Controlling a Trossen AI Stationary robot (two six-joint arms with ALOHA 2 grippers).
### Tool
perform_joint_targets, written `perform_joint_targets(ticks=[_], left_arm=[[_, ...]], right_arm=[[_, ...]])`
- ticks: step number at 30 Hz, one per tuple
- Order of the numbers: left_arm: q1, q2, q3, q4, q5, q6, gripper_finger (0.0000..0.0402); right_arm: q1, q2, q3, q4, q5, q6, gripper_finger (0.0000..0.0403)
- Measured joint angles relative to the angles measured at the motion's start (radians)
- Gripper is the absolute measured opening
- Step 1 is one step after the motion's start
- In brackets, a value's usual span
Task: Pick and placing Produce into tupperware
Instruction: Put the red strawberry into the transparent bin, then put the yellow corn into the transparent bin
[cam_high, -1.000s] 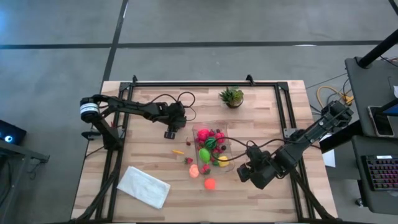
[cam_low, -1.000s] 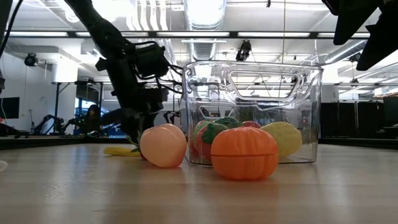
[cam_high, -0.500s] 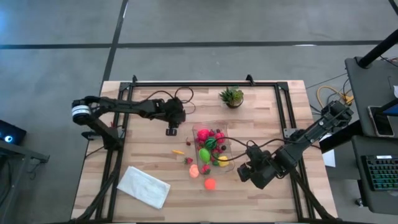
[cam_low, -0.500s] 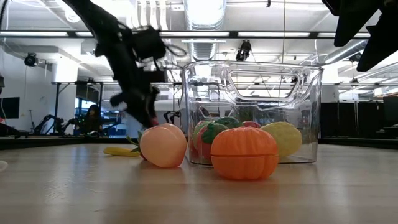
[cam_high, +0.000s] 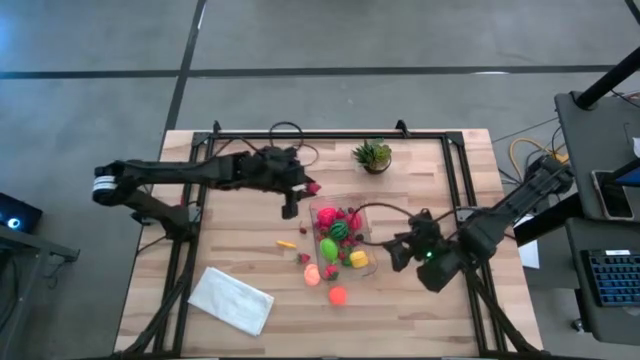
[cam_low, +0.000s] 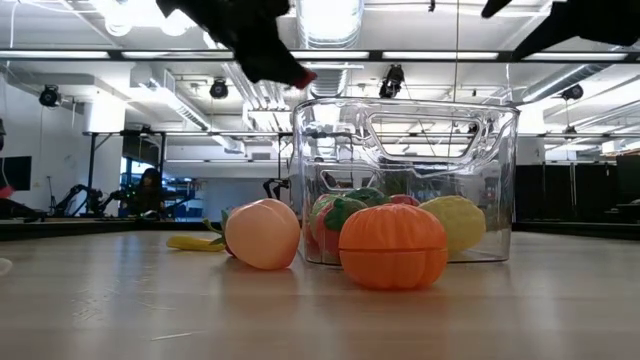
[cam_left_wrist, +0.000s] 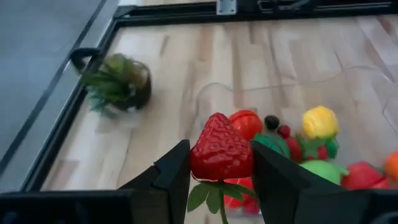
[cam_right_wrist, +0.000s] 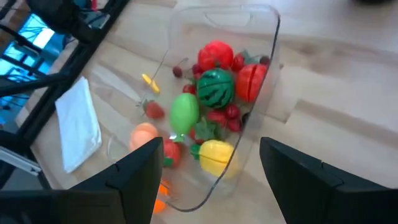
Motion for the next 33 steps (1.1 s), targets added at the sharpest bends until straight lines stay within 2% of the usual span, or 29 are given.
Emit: perform_joint_targets(ticks=[9,11,14,16,21,24,28,33], left_arm=[[-0.091,0.259,0.148,-0.033,0.005,-0.062,0.0131],[-0.091,0.307,0.181,-0.051,0.012,-0.183,0.0143],[-0.089,0.355,0.203,-0.063,0.013,-0.443,0.0171],[-0.089,0.376,0.208,-0.047,0.012,-0.541,0.0193],[-0.099,0.388,0.207,-0.047,0.031,-0.576,0.0240],[-0.119,0.370,0.211,-0.047,0.045,-0.586,0.0253],[-0.161,0.302,0.205,-0.055,0.046,-0.625,0.0251],[-0.260,0.233,0.177,-0.185,0.031,-0.626,0.0230]], right_arm=[[0.000,-0.120,0.000,-0.127,0.023,-0.076,0.0258],[0.001,-0.137,0.000,-0.145,0.022,-0.090,0.0258],[0.003,-0.154,0.000,-0.161,0.019,-0.115,0.0258],[0.006,-0.159,-0.001,-0.163,0.019,-0.147,0.0258],[0.007,-0.162,-0.001,-0.179,0.016,-0.212,0.0258],[0.007,-0.163,-0.001,-0.218,0.015,-0.221,0.0258],[0.007,-0.181,-0.002,-0.304,0.015,-0.216,0.0258],[0.001,-0.223,-0.003,-0.410,0.020,-0.214,0.0258]])
